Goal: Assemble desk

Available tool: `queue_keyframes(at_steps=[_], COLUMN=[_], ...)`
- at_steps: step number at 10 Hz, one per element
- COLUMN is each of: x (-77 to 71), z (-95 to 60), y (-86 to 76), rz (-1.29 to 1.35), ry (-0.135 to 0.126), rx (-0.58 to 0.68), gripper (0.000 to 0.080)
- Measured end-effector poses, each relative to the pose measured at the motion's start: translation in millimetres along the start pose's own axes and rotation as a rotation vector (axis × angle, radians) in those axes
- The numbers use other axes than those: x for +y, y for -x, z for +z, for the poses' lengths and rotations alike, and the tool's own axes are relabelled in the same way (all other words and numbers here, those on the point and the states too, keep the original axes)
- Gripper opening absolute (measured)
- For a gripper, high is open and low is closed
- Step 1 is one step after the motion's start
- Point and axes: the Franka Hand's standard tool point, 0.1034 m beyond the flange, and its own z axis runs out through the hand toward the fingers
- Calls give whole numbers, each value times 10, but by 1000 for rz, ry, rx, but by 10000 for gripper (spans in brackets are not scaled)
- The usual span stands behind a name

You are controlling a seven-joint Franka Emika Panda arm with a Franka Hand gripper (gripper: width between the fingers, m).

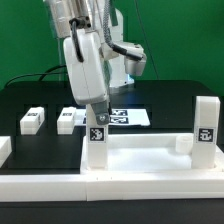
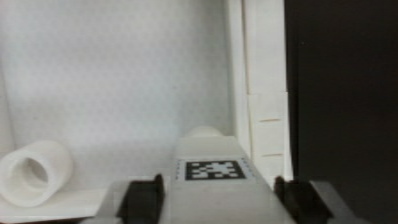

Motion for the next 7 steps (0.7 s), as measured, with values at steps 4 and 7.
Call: queue_keyframes(at_steps=[4, 7], x=[-3, -1], z=[-14, -13], y=[-22, -27], rz=[-538, -725], ry=[4, 7], rx=[7, 8], gripper=[641, 648])
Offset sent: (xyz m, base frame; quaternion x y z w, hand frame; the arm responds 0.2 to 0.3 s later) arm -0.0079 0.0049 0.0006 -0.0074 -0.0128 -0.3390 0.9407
